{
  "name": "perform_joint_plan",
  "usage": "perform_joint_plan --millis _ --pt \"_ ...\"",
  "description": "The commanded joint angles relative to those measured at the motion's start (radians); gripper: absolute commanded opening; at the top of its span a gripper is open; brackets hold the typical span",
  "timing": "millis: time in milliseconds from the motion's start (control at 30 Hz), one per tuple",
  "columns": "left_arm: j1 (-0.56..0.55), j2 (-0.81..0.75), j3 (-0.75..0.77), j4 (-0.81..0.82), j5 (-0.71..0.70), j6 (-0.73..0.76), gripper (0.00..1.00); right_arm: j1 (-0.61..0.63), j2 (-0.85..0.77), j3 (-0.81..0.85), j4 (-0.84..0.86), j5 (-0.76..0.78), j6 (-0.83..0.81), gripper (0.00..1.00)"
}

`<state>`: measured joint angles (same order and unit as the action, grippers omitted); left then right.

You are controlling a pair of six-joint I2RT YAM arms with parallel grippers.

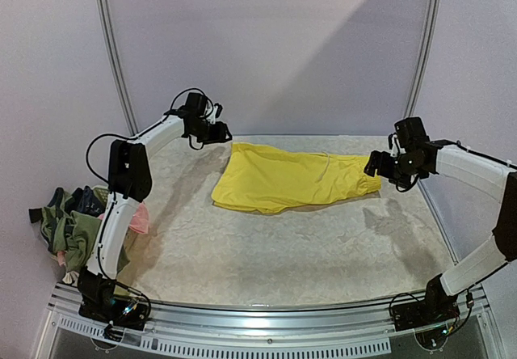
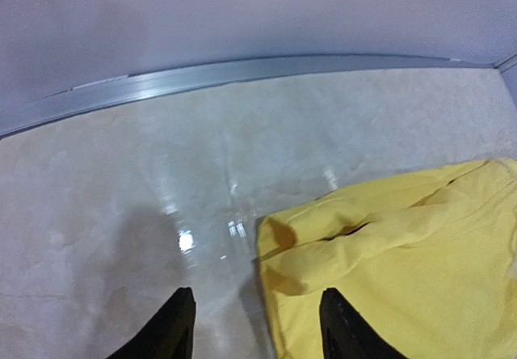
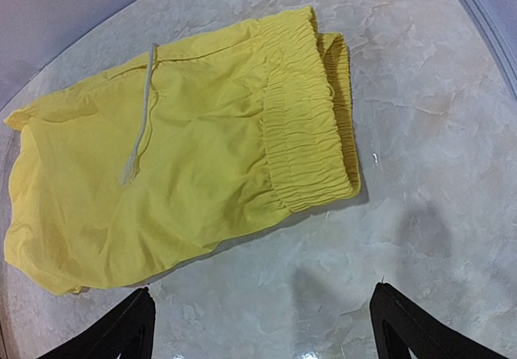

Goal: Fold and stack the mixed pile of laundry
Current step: Flatten out the rectangle-folded shorts at the center of the board, then fold the rectangle-folded shorts at the center of the board.

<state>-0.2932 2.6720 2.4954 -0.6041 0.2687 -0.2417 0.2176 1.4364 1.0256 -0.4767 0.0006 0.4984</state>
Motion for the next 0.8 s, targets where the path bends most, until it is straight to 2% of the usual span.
perform_joint_plan --millis 0,67,233,367,500,600,767 --pt "0.008 -0.147 -0.141 -0.027 -0.128 0.003 0.61 -0.001 -0.062 -0.079 0.089 0.056 0.04 0.95" --pt "-0.008 -0.222 -0.207 -0.027 -0.149 0.02 0.65 -0.018 -0.077 -0.119 0.139 0.029 0.068 0.99" --pt "-0.052 -0.386 -0.358 -0.039 -0.217 0.058 0.73 -0.101 -0.049 -0.223 0.328 -0.223 0.182 0.99" --pt "-0.092 -0.49 -0.466 -0.035 -0.238 0.065 0.74 -0.136 -0.006 -0.272 0.455 -0.287 0.272 0.99" --pt "-0.137 -0.593 -0.586 -0.002 -0.243 0.065 0.73 -0.188 0.093 -0.327 0.663 -0.409 0.387 0.99" --pt "-0.166 -0.659 -0.668 0.022 -0.258 0.067 0.73 -0.201 0.163 -0.337 0.761 -0.453 0.464 0.99" --pt "-0.196 -0.745 -0.778 0.051 -0.266 0.06 0.73 -0.204 0.236 -0.347 0.851 -0.437 0.526 0.97"
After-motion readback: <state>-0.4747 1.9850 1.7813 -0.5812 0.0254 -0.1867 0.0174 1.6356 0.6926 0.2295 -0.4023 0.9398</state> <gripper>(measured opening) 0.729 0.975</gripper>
